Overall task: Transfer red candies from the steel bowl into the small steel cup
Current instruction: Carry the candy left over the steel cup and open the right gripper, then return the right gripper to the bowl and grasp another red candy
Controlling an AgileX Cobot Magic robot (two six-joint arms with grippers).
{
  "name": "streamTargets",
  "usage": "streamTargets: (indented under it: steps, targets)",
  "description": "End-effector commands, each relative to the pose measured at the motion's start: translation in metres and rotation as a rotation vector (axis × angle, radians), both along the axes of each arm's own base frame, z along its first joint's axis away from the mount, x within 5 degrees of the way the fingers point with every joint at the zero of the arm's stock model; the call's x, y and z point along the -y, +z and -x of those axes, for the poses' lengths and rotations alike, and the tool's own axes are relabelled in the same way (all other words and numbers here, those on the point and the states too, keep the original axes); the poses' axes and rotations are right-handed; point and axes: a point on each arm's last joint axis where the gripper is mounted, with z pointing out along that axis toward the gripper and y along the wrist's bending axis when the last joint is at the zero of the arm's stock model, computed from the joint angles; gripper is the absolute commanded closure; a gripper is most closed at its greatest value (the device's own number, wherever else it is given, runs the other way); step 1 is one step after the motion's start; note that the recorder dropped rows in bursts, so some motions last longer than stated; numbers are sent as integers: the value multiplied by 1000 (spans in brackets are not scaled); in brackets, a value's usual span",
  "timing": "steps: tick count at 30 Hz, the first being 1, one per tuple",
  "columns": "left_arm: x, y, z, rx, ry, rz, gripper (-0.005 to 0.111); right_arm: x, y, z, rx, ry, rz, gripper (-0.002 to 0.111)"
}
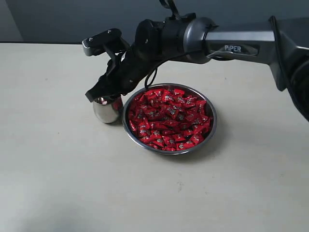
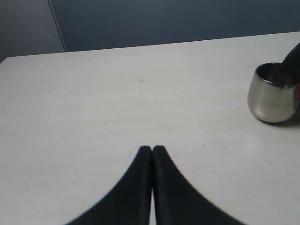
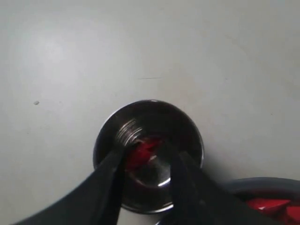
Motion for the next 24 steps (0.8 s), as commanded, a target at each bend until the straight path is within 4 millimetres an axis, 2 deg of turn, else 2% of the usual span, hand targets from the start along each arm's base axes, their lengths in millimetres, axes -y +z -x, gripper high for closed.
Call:
streamTargets:
  steps: [1, 7, 12, 18, 24]
  targets:
    - [0, 3, 0, 18, -5, -1, 106, -2, 8, -2, 32, 4, -18, 74]
    - [0, 3, 0, 18, -5, -1, 106, 8, 37, 7, 20, 64, 36, 74]
    - [0, 3, 0, 18, -5, -1, 106, 42, 49, 5, -65, 37, 148, 74]
    - [0, 3, 0, 18, -5, -1, 106, 85, 36, 3, -98, -60, 175, 74]
    - [0, 3, 0, 18, -5, -1, 106, 103, 11, 16, -140, -82, 215, 74]
